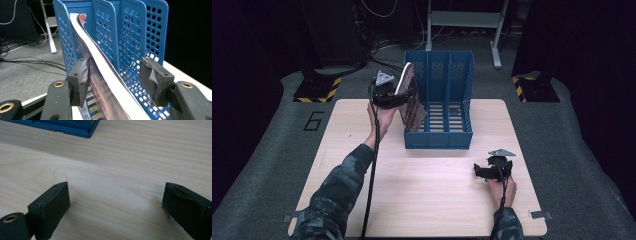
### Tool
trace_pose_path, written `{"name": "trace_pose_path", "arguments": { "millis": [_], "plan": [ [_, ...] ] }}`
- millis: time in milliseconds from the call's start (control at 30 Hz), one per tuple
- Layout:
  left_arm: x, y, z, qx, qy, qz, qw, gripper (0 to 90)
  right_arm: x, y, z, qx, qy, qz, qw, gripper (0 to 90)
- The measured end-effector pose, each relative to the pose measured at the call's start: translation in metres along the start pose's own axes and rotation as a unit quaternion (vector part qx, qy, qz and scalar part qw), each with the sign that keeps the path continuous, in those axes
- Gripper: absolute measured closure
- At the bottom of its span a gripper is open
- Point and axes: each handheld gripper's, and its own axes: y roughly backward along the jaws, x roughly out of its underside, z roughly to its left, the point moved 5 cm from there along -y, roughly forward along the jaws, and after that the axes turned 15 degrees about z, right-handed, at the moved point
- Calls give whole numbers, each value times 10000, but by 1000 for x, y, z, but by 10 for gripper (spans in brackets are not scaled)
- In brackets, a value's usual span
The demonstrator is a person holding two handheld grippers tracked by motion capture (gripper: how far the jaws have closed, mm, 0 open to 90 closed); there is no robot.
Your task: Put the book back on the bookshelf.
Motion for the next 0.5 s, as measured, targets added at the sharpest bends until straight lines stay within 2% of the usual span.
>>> {"name": "trace_pose_path", "arguments": {
  "millis": [67,367,500],
  "plan": [
    [-4,-2,1,-107,-86,122,9998,437,0,0,0,-3,-1,-5,10000,71],
    [-20,-9,2,-298,-132,383,9987,529,0,0,0,-4,1,-6,10000,71],
    [-24,-14,1,-428,-190,544,9974,574,0,0,0,-4,0,-6,10000,72]
  ]
}}
